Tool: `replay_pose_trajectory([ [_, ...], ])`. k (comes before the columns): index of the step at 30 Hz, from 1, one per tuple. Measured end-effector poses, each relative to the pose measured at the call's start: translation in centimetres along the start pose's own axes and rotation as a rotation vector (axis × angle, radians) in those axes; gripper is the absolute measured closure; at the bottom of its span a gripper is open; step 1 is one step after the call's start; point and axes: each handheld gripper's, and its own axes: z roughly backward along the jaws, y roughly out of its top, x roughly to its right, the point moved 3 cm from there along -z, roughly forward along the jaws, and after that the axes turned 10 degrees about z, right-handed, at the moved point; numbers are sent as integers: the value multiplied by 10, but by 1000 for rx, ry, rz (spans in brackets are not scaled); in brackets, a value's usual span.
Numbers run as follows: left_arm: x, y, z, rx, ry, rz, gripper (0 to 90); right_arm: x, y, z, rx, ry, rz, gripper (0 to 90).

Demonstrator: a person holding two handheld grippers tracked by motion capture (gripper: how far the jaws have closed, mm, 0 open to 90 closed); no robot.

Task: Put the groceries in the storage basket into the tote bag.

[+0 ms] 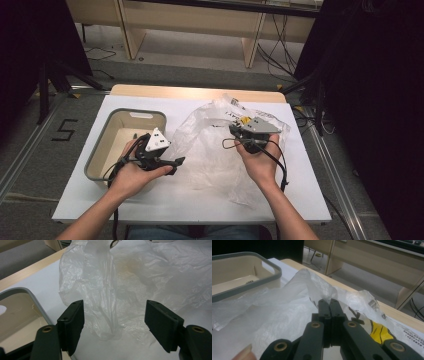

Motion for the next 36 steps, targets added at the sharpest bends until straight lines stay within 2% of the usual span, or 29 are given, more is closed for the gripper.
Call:
replay_pose_trajectory([
  [8,-9,3,6,7,34,15,320,-1,0,-2,9,5,10,900],
  [20,-31,5,14,20,94,82,323,-2,1,-1,9,11,12,900],
  [27,-43,6,19,17,126,110,324,-2,1,-2,7,13,17,900],
  [36,-63,1,19,-8,190,157,329,-3,1,-2,8,14,18,900],
])
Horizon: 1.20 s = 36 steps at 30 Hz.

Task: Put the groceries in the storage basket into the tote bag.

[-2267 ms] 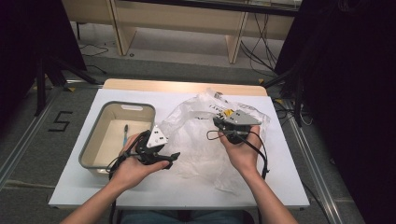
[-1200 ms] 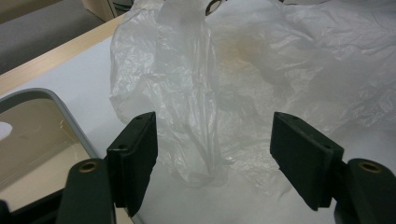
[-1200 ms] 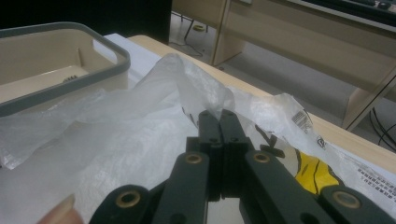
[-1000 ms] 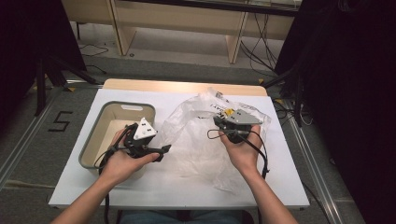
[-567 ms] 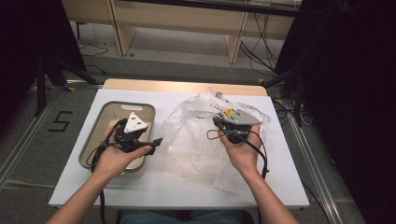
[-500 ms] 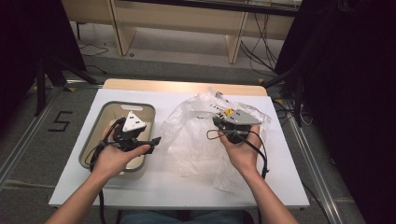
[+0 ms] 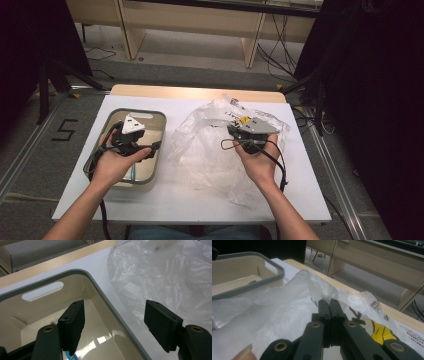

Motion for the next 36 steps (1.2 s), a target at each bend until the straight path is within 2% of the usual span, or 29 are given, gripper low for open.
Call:
replay_pose_trajectory([
  [8,-16,-4,-7,-35,55,23,330,0,0,0,1,0,-2,900],
  [18,-35,-11,-19,-122,129,48,336,-1,0,0,0,2,-1,900],
  [28,-41,-14,-32,-186,164,46,340,0,1,0,2,1,-8,900],
  [36,-46,-20,-43,-260,187,56,348,-1,0,0,0,2,-3,900],
])
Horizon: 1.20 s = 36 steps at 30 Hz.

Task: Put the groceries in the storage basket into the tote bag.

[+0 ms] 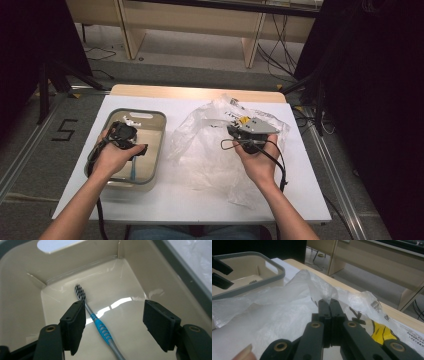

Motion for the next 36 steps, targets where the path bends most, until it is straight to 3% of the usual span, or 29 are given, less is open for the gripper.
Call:
replay_pose_trajectory([
  [23,-9,-3,-31,-184,48,71,344,0,-1,-1,-6,3,-4,900],
  [36,-17,-10,-45,-248,35,116,355,0,-1,-1,-5,2,-9,900],
])
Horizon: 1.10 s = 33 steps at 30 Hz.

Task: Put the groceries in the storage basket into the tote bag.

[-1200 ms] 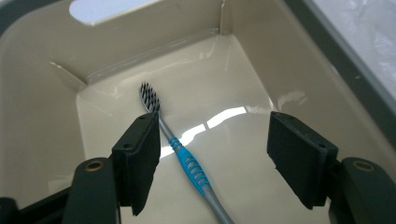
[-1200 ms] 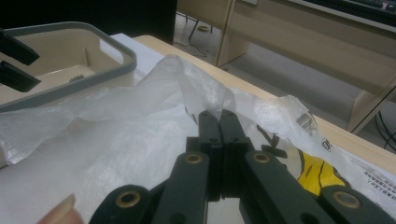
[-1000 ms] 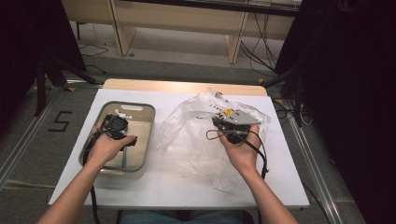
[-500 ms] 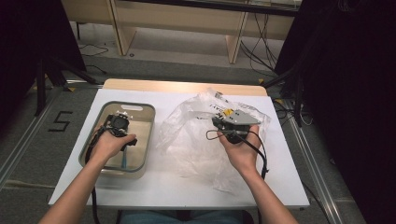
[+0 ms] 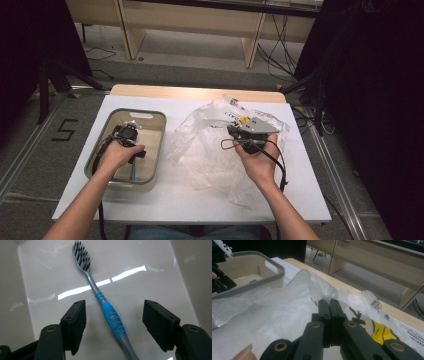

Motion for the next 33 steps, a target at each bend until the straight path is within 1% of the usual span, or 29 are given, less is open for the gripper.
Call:
replay_pose_trajectory([
  [4,-2,-1,-2,-13,1,4,374,0,0,0,-2,2,2,900],
  [12,0,-1,-2,-19,-23,0,459,0,0,0,-3,2,1,900],
  [21,-2,0,-2,-26,-25,15,552,0,0,0,1,1,0,900],
  [28,1,1,-1,-42,-22,-10,640,-1,0,0,-1,3,-1,900],
  [33,2,2,-1,-55,-26,-19,687,-1,0,0,0,1,-1,900],
])
